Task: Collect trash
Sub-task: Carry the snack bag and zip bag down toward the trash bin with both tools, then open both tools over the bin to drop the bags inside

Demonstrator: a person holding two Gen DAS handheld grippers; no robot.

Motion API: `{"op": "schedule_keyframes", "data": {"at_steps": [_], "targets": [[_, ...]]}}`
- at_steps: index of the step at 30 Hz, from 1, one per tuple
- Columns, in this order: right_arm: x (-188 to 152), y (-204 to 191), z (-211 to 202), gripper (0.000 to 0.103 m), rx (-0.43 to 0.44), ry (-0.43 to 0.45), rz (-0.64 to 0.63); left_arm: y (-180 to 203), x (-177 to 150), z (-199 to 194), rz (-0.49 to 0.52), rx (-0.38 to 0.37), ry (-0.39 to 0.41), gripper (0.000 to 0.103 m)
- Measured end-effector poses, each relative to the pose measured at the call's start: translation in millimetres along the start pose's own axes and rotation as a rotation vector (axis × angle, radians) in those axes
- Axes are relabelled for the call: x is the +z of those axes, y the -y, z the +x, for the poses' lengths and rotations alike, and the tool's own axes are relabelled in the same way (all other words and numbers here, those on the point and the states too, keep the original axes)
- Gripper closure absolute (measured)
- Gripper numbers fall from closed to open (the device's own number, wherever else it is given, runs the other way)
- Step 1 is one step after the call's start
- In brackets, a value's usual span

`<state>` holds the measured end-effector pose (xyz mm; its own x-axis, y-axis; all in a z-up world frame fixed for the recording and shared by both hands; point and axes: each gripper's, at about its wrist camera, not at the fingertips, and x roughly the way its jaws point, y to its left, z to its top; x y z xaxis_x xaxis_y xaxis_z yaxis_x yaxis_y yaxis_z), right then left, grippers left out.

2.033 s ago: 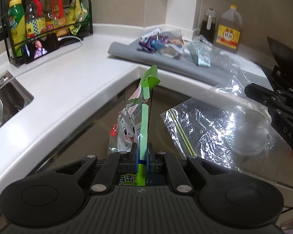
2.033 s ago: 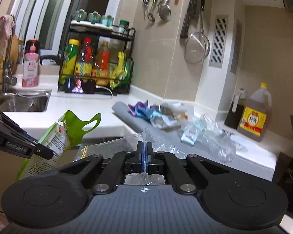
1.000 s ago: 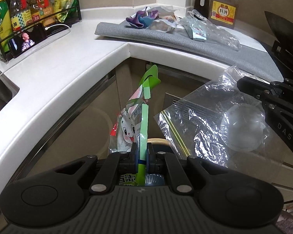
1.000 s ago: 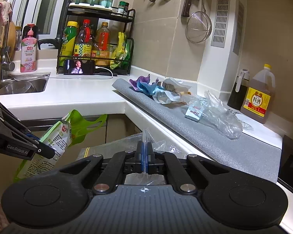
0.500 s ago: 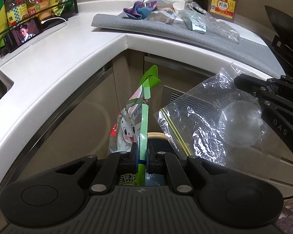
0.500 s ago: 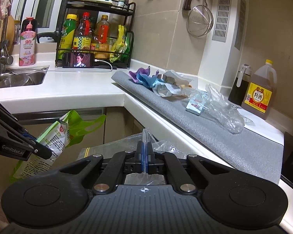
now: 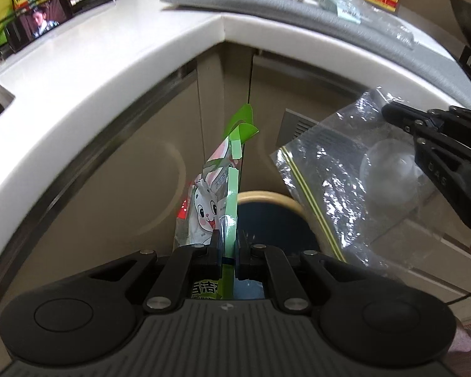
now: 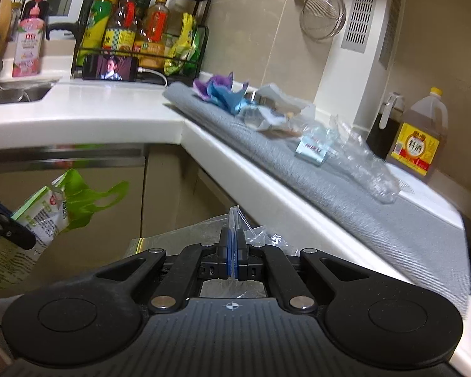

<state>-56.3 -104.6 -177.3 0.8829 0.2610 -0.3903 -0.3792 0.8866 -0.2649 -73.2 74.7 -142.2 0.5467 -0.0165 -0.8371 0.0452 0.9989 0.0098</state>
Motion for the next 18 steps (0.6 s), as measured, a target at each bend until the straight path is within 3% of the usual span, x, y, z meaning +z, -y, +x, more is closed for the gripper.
{"op": "schedule_keyframes", "data": {"at_steps": [8,18], "targets": [[-17.7,-23.6,33.8,0.101,0.081,-0.029,-0.035,1.8,-3.2,45.2,0.001,-0.086,-0.130,0.096],[-42.1,-43.5,88.9,0.101,0.190,-0.125,-0.005,5.7,-0.9,112.4,0.001,-0.107,-0.262,0.096]]}}
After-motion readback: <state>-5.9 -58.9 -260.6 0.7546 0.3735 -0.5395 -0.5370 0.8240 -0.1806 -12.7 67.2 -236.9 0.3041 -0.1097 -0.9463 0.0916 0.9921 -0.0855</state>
